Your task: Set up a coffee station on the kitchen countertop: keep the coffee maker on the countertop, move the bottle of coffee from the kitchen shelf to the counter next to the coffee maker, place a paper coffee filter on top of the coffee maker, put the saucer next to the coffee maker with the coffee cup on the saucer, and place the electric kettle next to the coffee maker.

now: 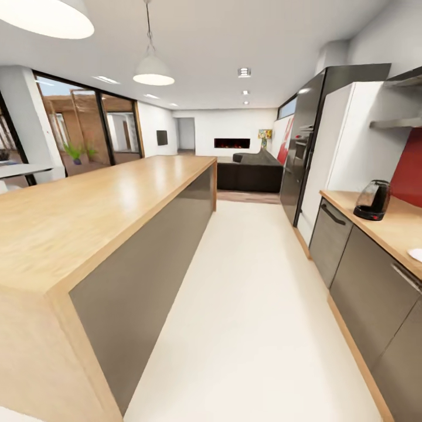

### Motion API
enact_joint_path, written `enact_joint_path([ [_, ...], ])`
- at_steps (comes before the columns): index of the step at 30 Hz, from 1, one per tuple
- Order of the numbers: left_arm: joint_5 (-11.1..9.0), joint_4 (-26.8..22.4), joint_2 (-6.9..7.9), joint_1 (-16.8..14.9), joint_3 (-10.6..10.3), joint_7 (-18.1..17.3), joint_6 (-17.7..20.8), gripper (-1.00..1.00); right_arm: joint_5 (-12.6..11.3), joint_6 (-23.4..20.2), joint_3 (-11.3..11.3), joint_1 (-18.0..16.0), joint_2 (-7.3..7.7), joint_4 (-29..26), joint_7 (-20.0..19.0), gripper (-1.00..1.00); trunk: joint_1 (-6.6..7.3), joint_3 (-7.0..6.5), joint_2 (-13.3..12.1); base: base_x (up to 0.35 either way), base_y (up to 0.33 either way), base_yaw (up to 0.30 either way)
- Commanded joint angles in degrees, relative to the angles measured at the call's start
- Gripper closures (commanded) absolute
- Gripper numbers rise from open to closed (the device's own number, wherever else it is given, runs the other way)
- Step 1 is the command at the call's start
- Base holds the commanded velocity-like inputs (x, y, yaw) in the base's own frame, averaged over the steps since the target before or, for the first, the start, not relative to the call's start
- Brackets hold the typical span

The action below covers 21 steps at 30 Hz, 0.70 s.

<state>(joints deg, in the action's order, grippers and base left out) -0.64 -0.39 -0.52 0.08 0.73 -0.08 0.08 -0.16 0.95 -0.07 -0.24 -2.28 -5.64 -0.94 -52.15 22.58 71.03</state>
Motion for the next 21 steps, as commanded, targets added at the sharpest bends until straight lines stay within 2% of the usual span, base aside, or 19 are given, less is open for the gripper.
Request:
enact_joint_path([
  [1, -0.1, 0.0, 0.00, 0.0, 0.1, 0.0, 0.0, -1.00, 0.0, 0.1, 0.0, 0.0, 0.00, 0.0, -0.1, -1.00, 0.23, -0.10, -0.4, 0.000, 0.000, -0.290],
  [21, -0.1, -0.1, 0.00, 0.0, -0.1, -0.1, 0.0, -1.00, 0.0, 0.1, 0.0, 0.0, -0.04, 0.0, -0.1, -1.00, 4.62, -3.02, -8.4, 0.000, 0.000, -0.290],
])
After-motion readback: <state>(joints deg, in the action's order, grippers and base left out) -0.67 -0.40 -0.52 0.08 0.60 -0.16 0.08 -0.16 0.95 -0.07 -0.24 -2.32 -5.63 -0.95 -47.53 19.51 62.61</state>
